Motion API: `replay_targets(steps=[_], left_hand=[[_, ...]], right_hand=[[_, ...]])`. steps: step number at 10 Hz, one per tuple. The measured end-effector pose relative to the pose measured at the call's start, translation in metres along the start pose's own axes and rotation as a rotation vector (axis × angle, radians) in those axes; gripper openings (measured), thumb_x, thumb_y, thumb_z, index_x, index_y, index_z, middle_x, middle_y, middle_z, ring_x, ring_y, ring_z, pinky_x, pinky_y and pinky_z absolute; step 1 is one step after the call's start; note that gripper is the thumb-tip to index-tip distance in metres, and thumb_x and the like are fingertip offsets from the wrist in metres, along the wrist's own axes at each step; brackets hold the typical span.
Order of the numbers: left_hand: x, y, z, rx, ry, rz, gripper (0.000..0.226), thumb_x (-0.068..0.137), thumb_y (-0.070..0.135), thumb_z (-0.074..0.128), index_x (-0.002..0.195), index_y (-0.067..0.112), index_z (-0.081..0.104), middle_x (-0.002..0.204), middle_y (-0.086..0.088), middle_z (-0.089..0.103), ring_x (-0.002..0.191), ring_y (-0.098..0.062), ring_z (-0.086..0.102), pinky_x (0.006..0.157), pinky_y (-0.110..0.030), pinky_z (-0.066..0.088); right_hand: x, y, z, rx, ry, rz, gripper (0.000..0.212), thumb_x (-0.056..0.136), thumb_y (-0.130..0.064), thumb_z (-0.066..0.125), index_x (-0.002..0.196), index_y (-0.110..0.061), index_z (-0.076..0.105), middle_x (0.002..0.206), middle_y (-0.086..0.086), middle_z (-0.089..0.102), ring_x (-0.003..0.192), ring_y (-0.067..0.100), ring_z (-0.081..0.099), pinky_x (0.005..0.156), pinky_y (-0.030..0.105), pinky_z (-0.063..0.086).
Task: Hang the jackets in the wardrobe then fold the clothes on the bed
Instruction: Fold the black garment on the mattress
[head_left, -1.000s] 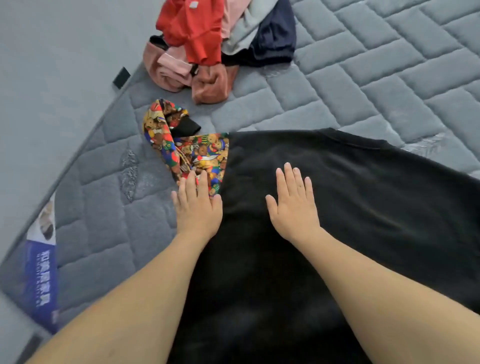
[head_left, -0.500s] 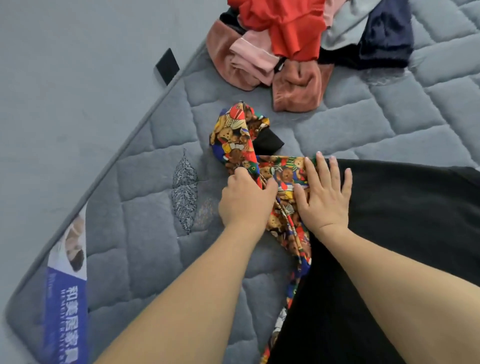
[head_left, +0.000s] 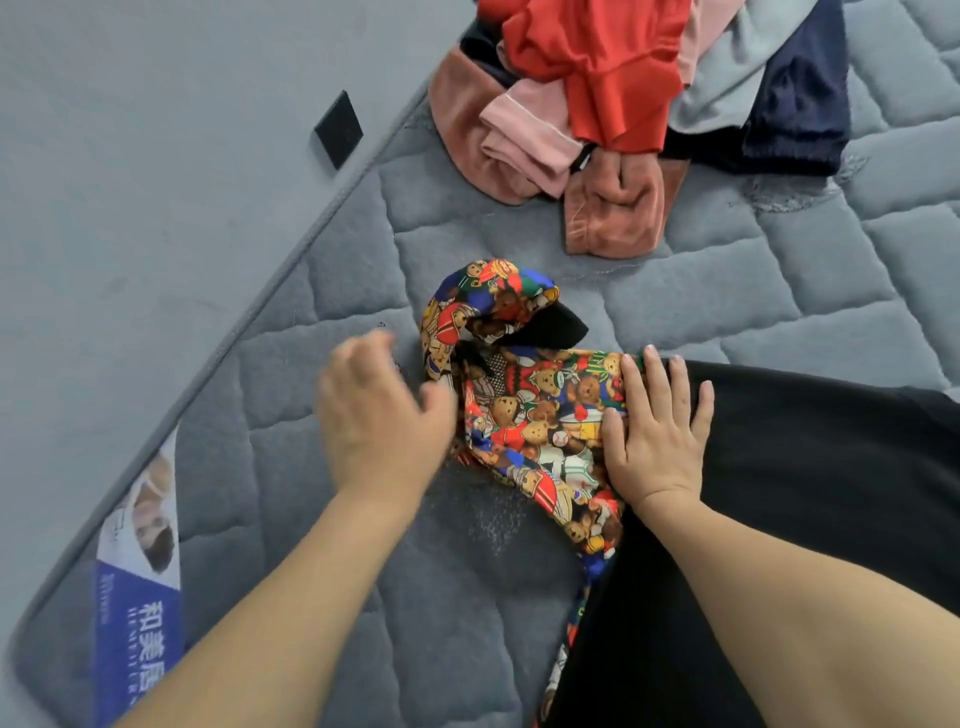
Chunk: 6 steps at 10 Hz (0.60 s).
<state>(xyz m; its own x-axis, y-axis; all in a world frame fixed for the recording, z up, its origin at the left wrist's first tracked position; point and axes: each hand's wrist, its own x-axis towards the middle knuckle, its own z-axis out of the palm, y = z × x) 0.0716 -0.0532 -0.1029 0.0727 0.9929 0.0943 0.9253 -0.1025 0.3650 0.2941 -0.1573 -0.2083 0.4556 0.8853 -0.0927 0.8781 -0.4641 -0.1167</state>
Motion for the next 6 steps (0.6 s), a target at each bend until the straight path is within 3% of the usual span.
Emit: replay_targets(steps=[1, 2, 3, 4, 5, 6], left_hand=[[0.039, 0.048, 0.029, 0.267, -0.273, 0.222, 0.080, 0.078, 0.048, 0.061, 0.146, 0.025, 0.024, 0.151, -0.012, 0.026, 0.142, -0.034, 0.021, 0.114, -0.058, 0.016], [0.070, 0.064, 0.046, 0.218, -0.433, 0.114, 0.031, 0.093, 0.034, 0.050, 0.122, 0.023, 0.052, 0.129, -0.009, 0.054, 0.125, -0.032, 0.045, 0.102, -0.048, 0.035], [0.090, 0.043, 0.034, -0.439, -0.283, -0.292, 0.017, 0.089, 0.023, 0.044, 0.090, 0.014, 0.059, 0.096, -0.013, 0.063, 0.096, -0.031, 0.059, 0.071, -0.030, 0.038], [0.082, 0.006, 0.014, -0.972, 0.065, -0.831, 0.028, 0.091, 0.022, 0.040, 0.102, 0.007, 0.061, 0.106, -0.017, 0.067, 0.097, -0.028, 0.064, 0.080, -0.036, 0.054], [0.040, -0.030, 0.003, -0.168, -0.449, -1.107, 0.022, 0.098, 0.036, 0.040, 0.101, 0.015, 0.047, 0.129, -0.016, 0.051, 0.119, -0.026, 0.050, 0.081, -0.030, 0.032], [0.016, -0.022, 0.016, -0.396, -0.083, -1.159, 0.056, 0.089, 0.056, 0.050, 0.122, 0.012, 0.037, 0.139, -0.013, 0.042, 0.119, -0.035, 0.048, 0.084, -0.037, 0.034]], right_hand=[[0.001, 0.000, 0.001, -0.005, 0.008, -0.001, 0.063, 0.094, -0.045, 0.027, 0.153, -0.023, 0.025, 0.160, 0.003, 0.019, 0.149, 0.024, 0.006, 0.119, 0.051, -0.004], [0.001, 0.000, 0.002, -0.004, 0.015, -0.010, 0.063, 0.094, -0.044, 0.027, 0.153, -0.022, 0.026, 0.160, 0.003, 0.020, 0.149, 0.025, 0.007, 0.119, 0.051, -0.003], [0.001, 0.001, 0.001, -0.004, 0.009, -0.003, 0.063, 0.093, -0.044, 0.027, 0.152, -0.022, 0.026, 0.160, 0.003, 0.020, 0.149, 0.025, 0.007, 0.119, 0.051, -0.004], [0.000, -0.001, -0.002, -0.010, -0.002, -0.002, 0.063, 0.094, -0.044, 0.025, 0.153, -0.023, 0.024, 0.160, 0.003, 0.019, 0.149, 0.024, 0.006, 0.119, 0.050, -0.005], [0.000, 0.001, -0.001, 0.003, -0.007, 0.006, 0.063, 0.094, -0.044, 0.023, 0.153, -0.023, 0.023, 0.161, 0.003, 0.018, 0.149, 0.024, 0.004, 0.119, 0.050, -0.006], [0.001, 0.000, 0.003, 0.002, 0.007, 0.007, 0.062, 0.094, -0.043, 0.025, 0.152, -0.023, 0.025, 0.160, 0.003, 0.019, 0.149, 0.024, 0.006, 0.119, 0.049, -0.007]])
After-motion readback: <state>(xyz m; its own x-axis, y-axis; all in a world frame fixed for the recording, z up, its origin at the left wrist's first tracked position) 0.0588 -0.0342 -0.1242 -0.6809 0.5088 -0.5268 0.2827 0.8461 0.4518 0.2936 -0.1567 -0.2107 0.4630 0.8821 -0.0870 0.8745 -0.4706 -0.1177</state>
